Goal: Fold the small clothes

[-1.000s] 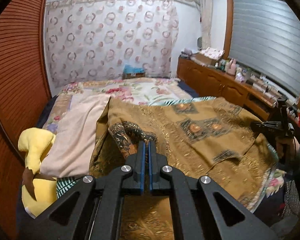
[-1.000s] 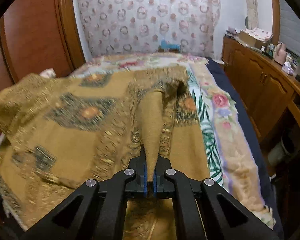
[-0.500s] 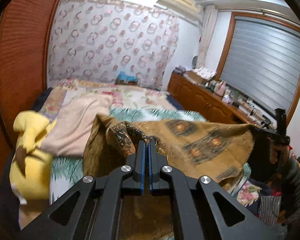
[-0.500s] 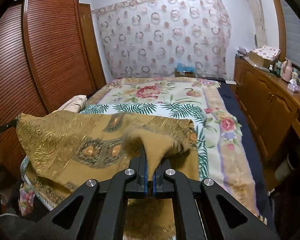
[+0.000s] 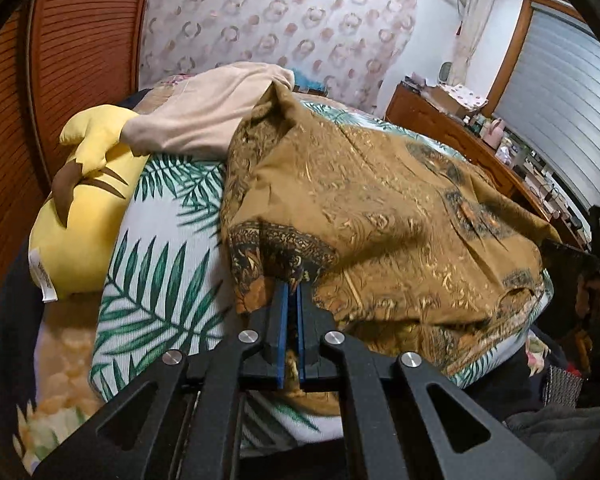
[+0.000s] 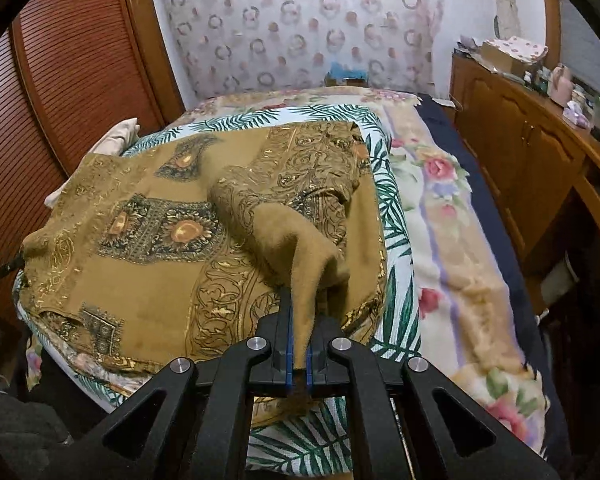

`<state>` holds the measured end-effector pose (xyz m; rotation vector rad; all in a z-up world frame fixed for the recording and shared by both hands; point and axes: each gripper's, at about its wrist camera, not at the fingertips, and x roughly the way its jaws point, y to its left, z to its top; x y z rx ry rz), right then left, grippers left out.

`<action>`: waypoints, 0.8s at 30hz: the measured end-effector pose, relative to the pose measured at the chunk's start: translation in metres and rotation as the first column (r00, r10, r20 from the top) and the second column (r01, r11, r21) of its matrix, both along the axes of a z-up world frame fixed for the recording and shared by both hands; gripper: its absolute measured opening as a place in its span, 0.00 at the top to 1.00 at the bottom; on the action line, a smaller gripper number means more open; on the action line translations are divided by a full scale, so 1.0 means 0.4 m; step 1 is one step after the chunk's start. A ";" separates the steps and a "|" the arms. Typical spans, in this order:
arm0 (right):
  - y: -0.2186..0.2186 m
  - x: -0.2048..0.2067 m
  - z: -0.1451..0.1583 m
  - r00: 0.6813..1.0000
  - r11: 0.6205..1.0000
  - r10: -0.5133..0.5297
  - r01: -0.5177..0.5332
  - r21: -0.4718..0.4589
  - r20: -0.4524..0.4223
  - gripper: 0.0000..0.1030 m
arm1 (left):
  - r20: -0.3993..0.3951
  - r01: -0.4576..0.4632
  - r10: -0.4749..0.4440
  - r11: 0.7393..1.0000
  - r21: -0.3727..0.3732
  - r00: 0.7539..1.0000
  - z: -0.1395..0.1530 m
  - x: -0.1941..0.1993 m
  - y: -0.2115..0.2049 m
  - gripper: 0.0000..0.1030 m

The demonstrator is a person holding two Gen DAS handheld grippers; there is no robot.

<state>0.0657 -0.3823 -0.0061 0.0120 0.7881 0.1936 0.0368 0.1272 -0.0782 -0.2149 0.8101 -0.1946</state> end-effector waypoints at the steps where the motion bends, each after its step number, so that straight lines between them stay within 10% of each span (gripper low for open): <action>1: -0.006 -0.020 0.005 1.000 1.000 -0.004 0.004 -0.005 0.005 0.89 | 0.001 0.005 -0.005 1.000 0.007 1.000 0.000 -0.004 -0.003 0.97; 5: 0.006 -0.024 0.033 0.999 1.000 -0.015 0.015 -0.015 0.035 0.50 | -0.011 -0.001 0.002 1.000 0.028 1.000 -0.008 -0.019 -0.001 0.97; 12: 0.035 -0.084 0.060 0.993 0.998 -0.007 0.015 -0.063 0.118 0.50 | 0.074 -0.029 0.025 0.998 0.057 0.997 0.039 -0.042 0.005 0.95; 19: 0.091 -0.119 0.067 0.981 0.999 0.040 -0.034 -0.034 0.190 0.50 | 0.169 -0.069 0.056 0.995 0.071 0.984 0.092 -0.021 0.014 0.32; 24: 0.147 -0.112 0.029 0.978 0.995 0.103 -0.100 -0.024 0.180 0.45 | 0.128 -0.110 0.099 0.991 0.081 0.987 0.058 0.037 0.019 0.26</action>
